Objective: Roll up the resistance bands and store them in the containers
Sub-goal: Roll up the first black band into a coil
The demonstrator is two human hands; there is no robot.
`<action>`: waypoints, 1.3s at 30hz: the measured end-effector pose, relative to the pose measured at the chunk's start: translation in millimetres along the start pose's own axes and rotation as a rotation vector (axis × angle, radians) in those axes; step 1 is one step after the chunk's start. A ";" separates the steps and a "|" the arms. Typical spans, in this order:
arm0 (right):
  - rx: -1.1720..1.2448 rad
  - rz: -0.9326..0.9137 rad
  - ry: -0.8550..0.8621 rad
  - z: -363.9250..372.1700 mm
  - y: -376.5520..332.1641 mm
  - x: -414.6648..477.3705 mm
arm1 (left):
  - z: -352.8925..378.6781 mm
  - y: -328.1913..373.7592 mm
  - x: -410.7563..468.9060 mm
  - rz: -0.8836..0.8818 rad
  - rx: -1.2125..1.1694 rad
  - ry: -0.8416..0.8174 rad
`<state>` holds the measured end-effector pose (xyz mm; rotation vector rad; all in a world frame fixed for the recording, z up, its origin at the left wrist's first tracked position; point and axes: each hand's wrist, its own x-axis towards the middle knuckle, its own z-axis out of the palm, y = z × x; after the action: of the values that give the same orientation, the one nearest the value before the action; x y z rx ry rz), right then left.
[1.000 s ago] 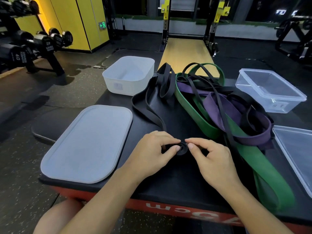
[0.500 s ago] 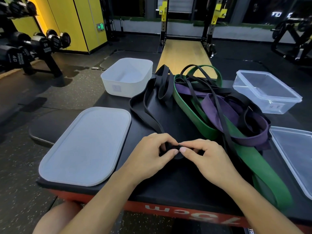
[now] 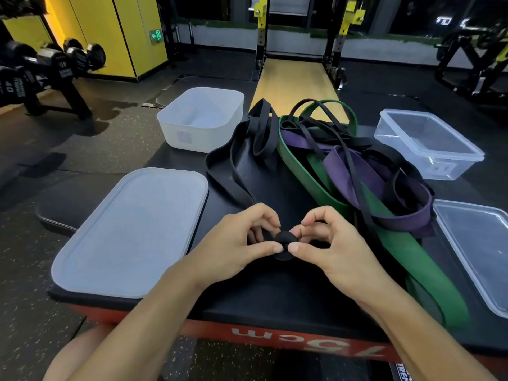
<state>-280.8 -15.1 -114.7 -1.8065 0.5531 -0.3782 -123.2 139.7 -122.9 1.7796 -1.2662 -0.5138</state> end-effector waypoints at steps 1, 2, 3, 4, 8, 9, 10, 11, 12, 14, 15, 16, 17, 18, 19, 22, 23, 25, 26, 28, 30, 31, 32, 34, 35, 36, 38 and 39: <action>-0.010 -0.015 -0.004 1.4 1.2 -1.9 | -1.2 -0.2 0.0 -0.006 -0.021 -0.010; -0.015 -0.031 -0.012 2.2 2.2 -3.2 | -2.7 -0.7 0.3 -0.012 -0.043 -0.024; -0.022 -0.049 -0.018 2.8 2.8 -4.0 | -4.3 -1.0 0.9 -0.014 -0.060 -0.039; -0.034 -0.068 -0.012 3.3 3.3 -4.6 | -5.5 -1.2 1.5 -0.015 -0.072 -0.050; -0.146 -0.096 0.077 7.5 2.0 -10.6 | -7.2 -1.0 -0.2 -0.030 -0.117 -0.037; -0.185 -0.086 0.087 7.8 1.1 -13.0 | -7.4 -0.6 -1.2 -0.031 -0.122 -0.038; -0.221 -0.074 0.088 7.5 0.6 -14.9 | -7.9 0.2 -1.9 -0.030 -0.120 -0.044; -0.251 -0.069 0.082 7.1 -0.5 -15.9 | -8.8 0.8 -2.0 -0.027 -0.108 -0.053; -0.273 -0.074 0.079 6.8 -1.3 -16.2 | -9.7 0.7 -1.6 -0.021 -0.092 -0.064; -0.276 -0.089 0.080 6.9 -2.3 -16.2 | -11.8 0.3 -0.3 -0.005 -0.071 -0.091; -0.261 -0.087 0.076 7.3 -2.7 -16.5 | -12.6 0.6 0.0 -0.001 -0.074 -0.108; -0.256 -0.085 0.072 8.4 -3.5 -16.9 | -13.6 1.4 0.3 0.000 -0.084 -0.127; -0.264 -0.088 0.072 10.0 -3.9 -17.5 | -14.9 1.5 0.7 -0.004 -0.095 -0.146; -0.279 -0.097 0.075 12.2 -4.3 -17.6 | -16.7 1.6 1.7 -0.014 -0.102 -0.163; -0.293 -0.109 0.080 14.6 -4.2 -17.5 | -18.9 0.8 2.4 -0.029 -0.105 -0.178; -0.337 -0.163 0.093 17.9 -6.2 -18.5 | -26.5 -0.8 6.5 -0.058 -0.119 -0.236; -0.356 -0.179 0.097 18.6 -6.4 -19.3 | -28.3 -0.8 7.8 -0.068 -0.122 -0.254; -0.391 -0.197 0.115 17.0 -5.0 -21.4 | -30.1 0.3 10.4 -0.081 -0.123 -0.276; -0.404 -0.191 0.120 15.7 -4.6 -23.1 | -30.6 1.3 11.7 -0.084 -0.120 -0.284; -0.467 -0.155 0.104 15.6 -2.7 -26.5 | -31.2 3.0 14.3 -0.090 -0.095 -0.305; -0.579 -0.156 0.112 18.4 0.6 -29.1 | -31.9 3.3 16.7 -0.089 -0.062 -0.327; -0.610 -0.181 0.136 20.7 2.1 -31.0 | -32.2 3.4 17.3 -0.090 -0.056 -0.334; -0.615 -0.215 0.161 22.9 3.5 -33.0 | -32.1 3.2 17.6 -0.092 -0.058 -0.336; -0.610 -0.262 0.188 26.1 5.2 -34.7 | -31.8 3.3 17.3 -0.092 -0.068 -0.335; -0.613 -0.265 0.185 26.9 5.7 -34.4 | -31.6 3.1 17.3 -0.092 -0.073 -0.333; -0.617 -0.267 0.180 27.2 5.6 -33.9 | -31.8 2.4 17.4 -0.091 -0.076 -0.329; -0.605 -0.276 0.179 28.2 4.1 -32.9 | -32.8 0.5 17.8 -0.092 -0.085 -0.328; -0.582 -0.277 0.182 28.6 3.0 -32.8 | -33.4 -0.6 17.6 -0.093 -0.090 -0.330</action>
<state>-294.0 25.2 -125.4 -2.4389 0.5777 -0.6204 -91.2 137.6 -102.9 1.7311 -1.3607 -0.9335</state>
